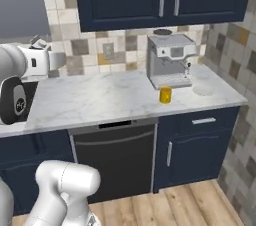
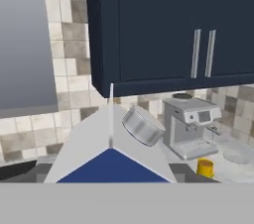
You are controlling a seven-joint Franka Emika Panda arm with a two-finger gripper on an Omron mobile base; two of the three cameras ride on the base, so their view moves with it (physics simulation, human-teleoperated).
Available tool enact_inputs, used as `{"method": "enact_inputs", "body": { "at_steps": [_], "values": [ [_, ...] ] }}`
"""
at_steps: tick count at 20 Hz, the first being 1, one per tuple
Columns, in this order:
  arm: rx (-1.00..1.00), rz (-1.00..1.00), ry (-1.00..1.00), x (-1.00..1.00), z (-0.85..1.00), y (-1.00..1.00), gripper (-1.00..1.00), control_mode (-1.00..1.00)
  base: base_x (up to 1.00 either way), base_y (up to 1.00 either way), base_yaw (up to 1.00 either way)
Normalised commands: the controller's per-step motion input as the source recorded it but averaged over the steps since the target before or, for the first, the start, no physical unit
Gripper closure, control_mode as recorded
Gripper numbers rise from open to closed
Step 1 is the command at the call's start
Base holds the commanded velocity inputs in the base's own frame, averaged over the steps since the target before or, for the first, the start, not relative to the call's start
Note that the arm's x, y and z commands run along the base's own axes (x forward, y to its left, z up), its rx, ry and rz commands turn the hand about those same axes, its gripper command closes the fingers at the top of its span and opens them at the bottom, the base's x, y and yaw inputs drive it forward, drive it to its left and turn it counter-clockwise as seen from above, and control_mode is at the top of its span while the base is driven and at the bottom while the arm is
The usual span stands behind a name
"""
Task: Take a sugar cube from the saucer and place it inside the coffee. Then, grab milk from the fridge and place it next to the coffee on the counter to sweeten the coffee.
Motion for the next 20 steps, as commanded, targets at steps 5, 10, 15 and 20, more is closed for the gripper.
{"method": "enact_inputs", "body": {
  "at_steps": [5,10,15,20],
  "values": [
    [0.00,0.00,0.00,0.00,0.00,0.00,1.00,1.00,0.77,-1.00,0.10],
    [0.00,0.00,0.00,0.00,0.00,0.00,1.00,1.00,0.35,-0.98,0.24],
    [0.00,0.00,0.00,0.00,0.00,0.00,1.00,1.00,0.00,-0.82,0.36],
    [0.00,0.00,0.00,0.00,0.00,0.00,1.00,1.00,0.30,-0.20,0.16]
  ]
}}
